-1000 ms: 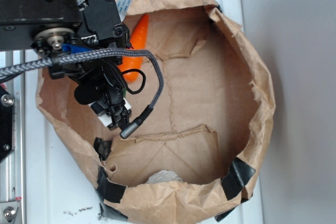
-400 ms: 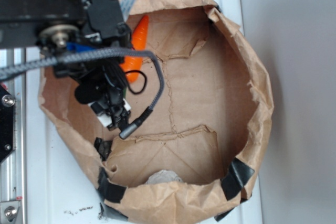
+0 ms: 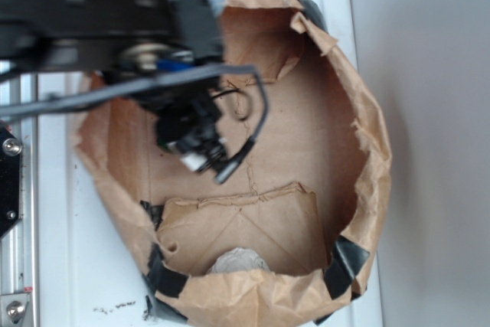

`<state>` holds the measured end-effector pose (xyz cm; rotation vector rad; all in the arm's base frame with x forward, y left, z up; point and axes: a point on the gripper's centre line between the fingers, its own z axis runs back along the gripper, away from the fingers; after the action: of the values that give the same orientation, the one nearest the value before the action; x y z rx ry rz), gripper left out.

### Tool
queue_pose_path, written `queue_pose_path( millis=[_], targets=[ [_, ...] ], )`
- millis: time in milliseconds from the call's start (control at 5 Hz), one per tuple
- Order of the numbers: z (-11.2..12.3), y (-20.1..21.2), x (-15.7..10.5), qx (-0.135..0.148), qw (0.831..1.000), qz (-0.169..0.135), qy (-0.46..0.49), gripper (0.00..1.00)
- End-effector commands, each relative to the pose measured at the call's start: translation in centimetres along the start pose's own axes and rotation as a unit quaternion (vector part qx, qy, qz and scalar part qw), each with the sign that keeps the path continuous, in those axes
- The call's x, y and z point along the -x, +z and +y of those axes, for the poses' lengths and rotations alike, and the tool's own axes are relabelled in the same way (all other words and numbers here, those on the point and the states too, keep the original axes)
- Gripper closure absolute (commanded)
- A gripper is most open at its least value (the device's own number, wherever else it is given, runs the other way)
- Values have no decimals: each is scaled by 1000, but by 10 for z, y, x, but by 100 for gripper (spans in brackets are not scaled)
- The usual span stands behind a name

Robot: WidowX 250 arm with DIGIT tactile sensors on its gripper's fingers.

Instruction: Grab the carrot.

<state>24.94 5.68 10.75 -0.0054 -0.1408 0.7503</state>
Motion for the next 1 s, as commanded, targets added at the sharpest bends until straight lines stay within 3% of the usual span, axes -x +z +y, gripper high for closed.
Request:
queue_pose_path(
  millis=[0, 200, 400, 600, 800],
  targets=[
    [-12, -21, -26, -32, 999, -37, 18, 0],
    [-16, -34, -30, -64, 996, -52, 19, 0],
    [-11, -45, -36, -68, 996, -57, 27, 0],
    [0, -42, -40, -55, 997, -52, 29, 0],
    [16, -28, -37, -8, 997, -49, 64, 0]
  ],
)
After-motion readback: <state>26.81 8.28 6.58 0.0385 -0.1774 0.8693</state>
